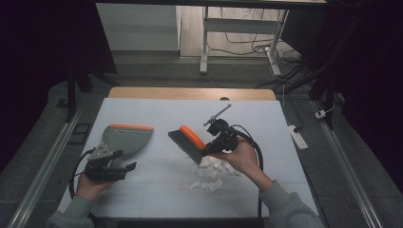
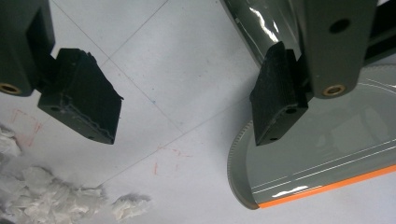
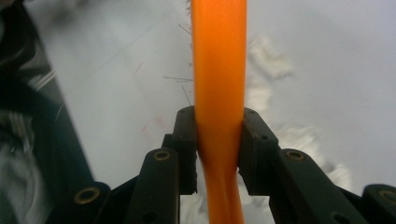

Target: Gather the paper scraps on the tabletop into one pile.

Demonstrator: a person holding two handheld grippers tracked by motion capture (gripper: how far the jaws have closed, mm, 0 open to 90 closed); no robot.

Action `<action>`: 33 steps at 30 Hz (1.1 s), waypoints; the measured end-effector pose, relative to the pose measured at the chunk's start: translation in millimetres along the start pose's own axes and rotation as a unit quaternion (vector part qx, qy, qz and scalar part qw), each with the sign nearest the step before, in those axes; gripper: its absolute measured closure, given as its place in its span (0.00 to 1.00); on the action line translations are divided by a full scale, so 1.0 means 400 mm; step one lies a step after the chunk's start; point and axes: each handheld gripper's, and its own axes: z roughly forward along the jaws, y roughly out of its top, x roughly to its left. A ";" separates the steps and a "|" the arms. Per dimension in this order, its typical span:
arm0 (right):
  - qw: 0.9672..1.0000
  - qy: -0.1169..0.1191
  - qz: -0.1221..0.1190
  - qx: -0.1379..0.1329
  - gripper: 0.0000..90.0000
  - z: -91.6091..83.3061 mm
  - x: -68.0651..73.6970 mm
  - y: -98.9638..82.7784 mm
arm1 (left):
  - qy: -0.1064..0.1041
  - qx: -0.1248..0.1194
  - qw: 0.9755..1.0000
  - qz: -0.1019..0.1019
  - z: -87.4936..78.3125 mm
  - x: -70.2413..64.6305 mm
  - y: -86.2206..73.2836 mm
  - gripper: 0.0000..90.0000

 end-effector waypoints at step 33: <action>0.991 -0.078 -0.088 0.060 0.78 -0.042 0.060 -0.056 | 0.003 0.002 1.000 0.002 0.001 -0.002 0.001 0.29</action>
